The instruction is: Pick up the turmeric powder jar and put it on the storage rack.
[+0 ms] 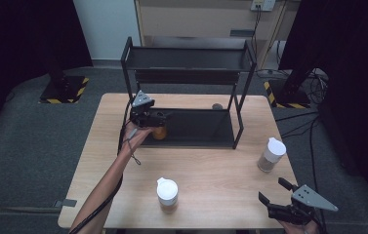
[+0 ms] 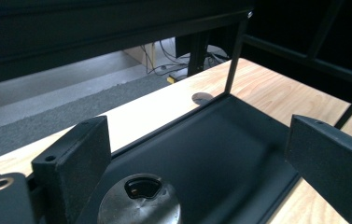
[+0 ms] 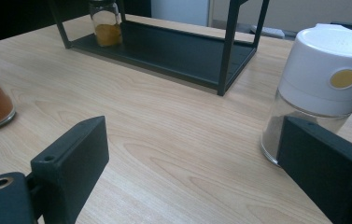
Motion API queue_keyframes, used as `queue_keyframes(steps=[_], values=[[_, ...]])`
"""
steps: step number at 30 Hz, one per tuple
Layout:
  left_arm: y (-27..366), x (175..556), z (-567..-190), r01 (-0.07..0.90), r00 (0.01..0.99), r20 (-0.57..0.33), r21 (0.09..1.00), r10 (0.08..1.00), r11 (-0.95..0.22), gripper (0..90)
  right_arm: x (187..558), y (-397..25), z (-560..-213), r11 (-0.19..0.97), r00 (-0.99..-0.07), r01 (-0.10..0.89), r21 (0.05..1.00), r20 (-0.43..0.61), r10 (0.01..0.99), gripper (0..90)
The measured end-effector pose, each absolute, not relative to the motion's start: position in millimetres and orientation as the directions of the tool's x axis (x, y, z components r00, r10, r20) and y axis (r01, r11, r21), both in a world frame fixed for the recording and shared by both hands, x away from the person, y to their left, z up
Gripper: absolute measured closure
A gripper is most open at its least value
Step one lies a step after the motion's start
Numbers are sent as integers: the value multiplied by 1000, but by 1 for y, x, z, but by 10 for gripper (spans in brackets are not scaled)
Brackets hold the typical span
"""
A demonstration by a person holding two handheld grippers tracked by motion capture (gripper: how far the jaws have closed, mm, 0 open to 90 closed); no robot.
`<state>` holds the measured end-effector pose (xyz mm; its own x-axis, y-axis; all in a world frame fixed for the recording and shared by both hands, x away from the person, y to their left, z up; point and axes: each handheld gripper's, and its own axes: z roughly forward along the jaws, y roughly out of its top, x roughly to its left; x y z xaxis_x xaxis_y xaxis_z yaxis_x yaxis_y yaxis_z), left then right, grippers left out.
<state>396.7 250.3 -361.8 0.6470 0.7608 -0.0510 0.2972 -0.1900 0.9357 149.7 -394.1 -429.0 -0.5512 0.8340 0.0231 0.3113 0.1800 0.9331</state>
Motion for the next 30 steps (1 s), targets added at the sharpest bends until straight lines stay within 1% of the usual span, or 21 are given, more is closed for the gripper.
queue_keyframes(steps=[5,12,20,23,27,30], values=[[258,389,-352,281,671,-43,939,740,-200,61,150,-394,-429,183,-552,312,932,21,833,92],[269,380,-342,286,700,-60,937,711,-202,61,150,-393,-429,184,-552,312,932,20,834,91],[286,368,-338,284,726,-75,938,684,-199,58,150,-392,-428,188,-549,313,931,16,836,91],[291,362,-336,281,733,-64,935,678,-215,60,150,-392,-428,187,-548,314,931,17,836,91],[302,352,-336,278,734,-76,940,675,-196,60,150,-392,-428,189,-548,314,931,15,837,91],[310,341,-336,259,738,-68,947,671,-190,60,150,-392,-428,190,-547,313,930,14,837,91]])
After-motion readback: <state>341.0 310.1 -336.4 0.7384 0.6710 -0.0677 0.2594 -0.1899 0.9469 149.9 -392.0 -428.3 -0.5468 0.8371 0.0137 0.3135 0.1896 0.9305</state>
